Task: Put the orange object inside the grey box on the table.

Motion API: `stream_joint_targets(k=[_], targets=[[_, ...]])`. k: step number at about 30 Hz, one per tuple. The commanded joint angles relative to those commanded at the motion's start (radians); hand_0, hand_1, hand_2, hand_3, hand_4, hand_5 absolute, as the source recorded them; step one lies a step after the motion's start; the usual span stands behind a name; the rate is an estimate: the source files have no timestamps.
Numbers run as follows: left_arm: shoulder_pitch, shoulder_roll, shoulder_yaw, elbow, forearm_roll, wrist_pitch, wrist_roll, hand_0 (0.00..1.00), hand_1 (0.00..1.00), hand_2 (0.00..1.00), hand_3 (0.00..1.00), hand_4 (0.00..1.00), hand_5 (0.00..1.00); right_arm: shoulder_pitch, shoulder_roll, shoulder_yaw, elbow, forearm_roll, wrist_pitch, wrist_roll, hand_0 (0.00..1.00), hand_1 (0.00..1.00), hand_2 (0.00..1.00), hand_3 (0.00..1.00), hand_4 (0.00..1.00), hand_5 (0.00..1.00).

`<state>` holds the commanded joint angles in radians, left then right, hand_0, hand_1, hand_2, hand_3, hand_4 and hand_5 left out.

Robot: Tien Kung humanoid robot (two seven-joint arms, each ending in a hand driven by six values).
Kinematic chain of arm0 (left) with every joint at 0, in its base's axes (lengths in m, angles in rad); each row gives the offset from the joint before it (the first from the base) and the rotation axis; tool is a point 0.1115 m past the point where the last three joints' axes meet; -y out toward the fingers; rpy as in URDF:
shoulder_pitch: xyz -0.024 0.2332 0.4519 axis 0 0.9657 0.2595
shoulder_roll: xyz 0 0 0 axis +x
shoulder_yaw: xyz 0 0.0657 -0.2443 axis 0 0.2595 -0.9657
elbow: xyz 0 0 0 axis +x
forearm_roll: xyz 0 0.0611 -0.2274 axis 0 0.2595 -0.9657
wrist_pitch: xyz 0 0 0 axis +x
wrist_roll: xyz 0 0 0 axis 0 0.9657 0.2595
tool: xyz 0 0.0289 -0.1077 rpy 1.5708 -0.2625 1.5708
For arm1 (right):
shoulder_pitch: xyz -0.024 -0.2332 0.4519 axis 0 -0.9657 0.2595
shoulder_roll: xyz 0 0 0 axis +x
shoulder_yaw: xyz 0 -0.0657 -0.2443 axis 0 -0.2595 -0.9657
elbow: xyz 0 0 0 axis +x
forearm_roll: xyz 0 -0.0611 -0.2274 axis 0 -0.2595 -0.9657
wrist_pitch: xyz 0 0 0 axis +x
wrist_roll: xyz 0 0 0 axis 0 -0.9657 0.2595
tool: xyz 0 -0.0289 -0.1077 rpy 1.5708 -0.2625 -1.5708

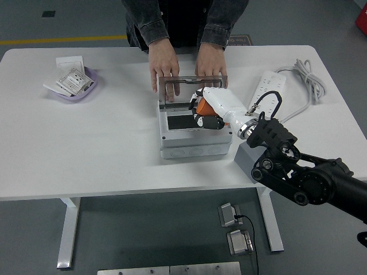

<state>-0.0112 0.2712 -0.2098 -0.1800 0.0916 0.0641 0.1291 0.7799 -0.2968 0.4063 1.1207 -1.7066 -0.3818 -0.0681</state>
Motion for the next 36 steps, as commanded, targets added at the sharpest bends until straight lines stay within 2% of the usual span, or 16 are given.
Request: stream_joint_targets(k=[7, 15, 27, 36], targets=[[0.0, 0.001, -0.014, 0.0, 0.016, 0.0, 0.004, 0.612, 0.656, 0.597, 0.586, 0.653, 0.177, 0.092, 0.012, -0.153, -0.042, 0.036, -0.021, 0.036, 0.002, 0.055, 0.252, 0.187, 0.002, 0.002], [-0.004, -0.001, 0.001, 0.0, 0.006, 0.0, 0.002, 0.612, 0.656, 0.597, 0.586, 0.652, 0.178, 0.158, 0.061, -0.277, -0.122, 0.099, -0.052, 0.09, 0.002, 0.071, 0.256, 0.193, 0.002, 0.002], [-0.007, -0.004, -0.003, 0.0, 0.018, 0.0, 0.006, 0.612, 0.657, 0.597, 0.586, 0.651, 0.179, 0.194, 0.105, -0.302, -0.207, 0.191, -0.072, 0.125, 0.002, 0.106, 0.277, 0.209, 0.002, 0.002], [-0.011, -0.003, 0.038, 0.0, -0.017, -0.002, -0.001, 0.612, 0.657, 0.597, 0.586, 0.65, 0.181, 0.191, 0.117, -0.258, -0.243, 0.208, -0.037, 0.161, 0.002, 0.115, 0.31, 0.23, 0.002, 0.002]])
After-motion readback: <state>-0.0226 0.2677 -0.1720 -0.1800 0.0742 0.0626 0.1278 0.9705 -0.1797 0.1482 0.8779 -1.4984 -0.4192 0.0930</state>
